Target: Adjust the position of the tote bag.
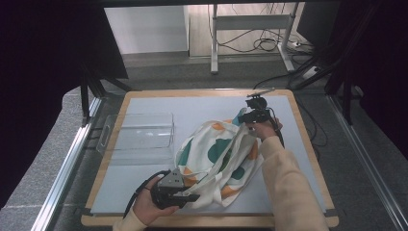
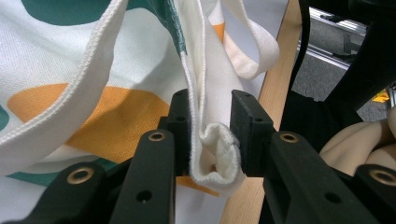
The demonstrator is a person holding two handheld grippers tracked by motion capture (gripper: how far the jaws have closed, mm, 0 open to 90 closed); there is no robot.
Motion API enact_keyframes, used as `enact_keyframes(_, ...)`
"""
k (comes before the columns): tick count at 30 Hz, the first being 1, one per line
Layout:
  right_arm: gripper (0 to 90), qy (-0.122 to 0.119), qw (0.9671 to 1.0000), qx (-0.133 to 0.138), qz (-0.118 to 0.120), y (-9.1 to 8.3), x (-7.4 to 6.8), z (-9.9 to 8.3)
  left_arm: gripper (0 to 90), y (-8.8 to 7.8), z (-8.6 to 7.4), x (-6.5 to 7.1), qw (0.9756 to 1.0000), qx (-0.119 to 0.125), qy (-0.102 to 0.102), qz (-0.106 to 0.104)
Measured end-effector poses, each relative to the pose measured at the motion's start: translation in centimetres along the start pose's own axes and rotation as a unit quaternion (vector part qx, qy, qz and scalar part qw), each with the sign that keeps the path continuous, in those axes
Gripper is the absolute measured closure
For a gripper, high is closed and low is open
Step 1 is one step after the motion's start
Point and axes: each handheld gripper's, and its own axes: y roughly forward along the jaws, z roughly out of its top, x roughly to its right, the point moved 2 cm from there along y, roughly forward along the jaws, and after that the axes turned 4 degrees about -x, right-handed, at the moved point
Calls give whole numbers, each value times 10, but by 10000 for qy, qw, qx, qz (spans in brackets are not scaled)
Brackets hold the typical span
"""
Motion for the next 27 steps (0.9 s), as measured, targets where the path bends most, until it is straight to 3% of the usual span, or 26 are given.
enact_keyframes(5,816,-81,9999,-42,42,-1,-1,-1,710,0,0,0,10000,-3,4,14)
enact_keyframes(14,835,-203,9997,89,69,-10,-2,-2,713,-1,0,0,9999,-67,110,57)
enact_keyframes(27,839,-277,9992,269,141,-26,1,-7,718,-6,-1,-4,9999,-34,23,118)
